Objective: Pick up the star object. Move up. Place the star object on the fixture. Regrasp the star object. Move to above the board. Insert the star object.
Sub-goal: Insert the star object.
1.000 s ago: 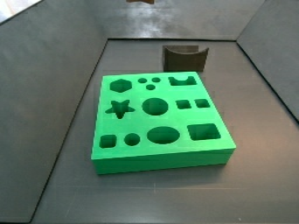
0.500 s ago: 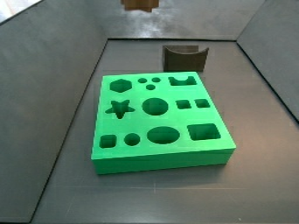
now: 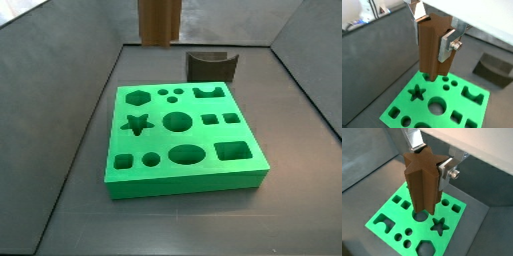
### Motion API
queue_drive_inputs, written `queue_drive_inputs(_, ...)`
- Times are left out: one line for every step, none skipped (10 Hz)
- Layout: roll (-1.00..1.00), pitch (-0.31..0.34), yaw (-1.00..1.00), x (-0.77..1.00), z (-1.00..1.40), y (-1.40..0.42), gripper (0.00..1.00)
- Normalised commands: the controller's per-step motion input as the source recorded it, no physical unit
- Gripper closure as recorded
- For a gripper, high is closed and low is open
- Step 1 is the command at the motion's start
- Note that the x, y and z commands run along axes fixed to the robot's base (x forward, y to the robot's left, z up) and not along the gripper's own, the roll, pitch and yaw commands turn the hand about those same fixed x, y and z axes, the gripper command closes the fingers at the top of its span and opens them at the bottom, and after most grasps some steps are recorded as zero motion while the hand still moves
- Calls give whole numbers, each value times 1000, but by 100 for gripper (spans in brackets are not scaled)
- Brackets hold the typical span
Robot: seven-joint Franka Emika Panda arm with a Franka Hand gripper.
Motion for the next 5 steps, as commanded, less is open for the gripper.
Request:
queue_drive_inputs(0, -203, -449, -131, -623, -140, 100)
queue_drive_inputs(0, -196, -466, -140, -603, -131, 100)
queue_drive_inputs(0, -190, -469, -137, -583, -120, 100)
queue_drive_inputs(0, -194, -460, -114, -563, -111, 100)
queue_drive_inputs(0, -184, -469, -137, -566, -97, 100)
